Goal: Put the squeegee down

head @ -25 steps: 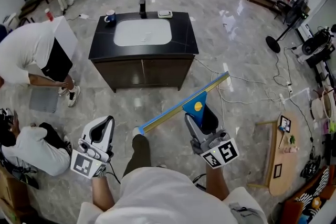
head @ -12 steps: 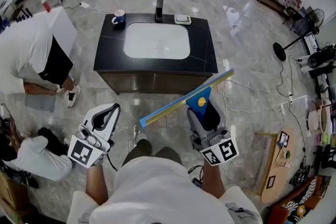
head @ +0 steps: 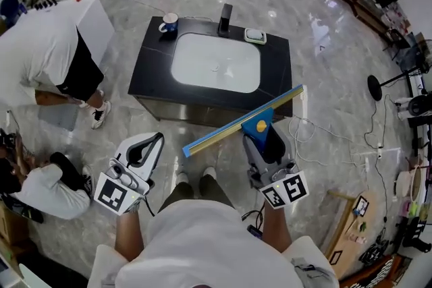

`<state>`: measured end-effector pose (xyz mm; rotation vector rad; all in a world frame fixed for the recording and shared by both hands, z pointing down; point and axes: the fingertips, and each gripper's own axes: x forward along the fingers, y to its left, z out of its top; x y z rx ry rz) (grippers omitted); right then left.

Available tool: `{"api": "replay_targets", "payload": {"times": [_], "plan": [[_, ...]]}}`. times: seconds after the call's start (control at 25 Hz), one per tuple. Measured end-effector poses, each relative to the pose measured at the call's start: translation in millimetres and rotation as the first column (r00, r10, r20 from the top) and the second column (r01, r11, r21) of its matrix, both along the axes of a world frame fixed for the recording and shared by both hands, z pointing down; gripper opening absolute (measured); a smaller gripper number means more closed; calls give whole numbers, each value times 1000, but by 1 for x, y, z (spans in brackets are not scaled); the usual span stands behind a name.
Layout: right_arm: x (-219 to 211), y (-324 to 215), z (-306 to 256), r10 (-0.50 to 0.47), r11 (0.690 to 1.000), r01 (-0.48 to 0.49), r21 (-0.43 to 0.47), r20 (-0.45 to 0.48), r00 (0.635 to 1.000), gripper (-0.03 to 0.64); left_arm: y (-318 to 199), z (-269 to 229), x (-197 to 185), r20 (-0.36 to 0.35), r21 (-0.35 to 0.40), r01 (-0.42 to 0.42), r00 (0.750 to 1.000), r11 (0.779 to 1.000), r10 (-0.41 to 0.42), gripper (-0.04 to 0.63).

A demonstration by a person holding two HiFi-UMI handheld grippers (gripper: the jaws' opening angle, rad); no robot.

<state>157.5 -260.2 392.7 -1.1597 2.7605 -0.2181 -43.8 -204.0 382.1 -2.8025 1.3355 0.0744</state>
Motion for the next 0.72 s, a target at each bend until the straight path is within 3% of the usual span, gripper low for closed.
{"api": "replay_targets", "payload": {"times": [0.36, 0.72], "plan": [[-45, -52, 33, -155, 988, 152, -29, -119, 981, 261, -13, 0, -21, -35, -14, 103, 994, 995, -104, -2], [-149, -118, 92, -342, 940, 333, -80, -251, 905, 261, -3, 29, -75, -60, -80, 258, 963, 963, -263, -2]]}}
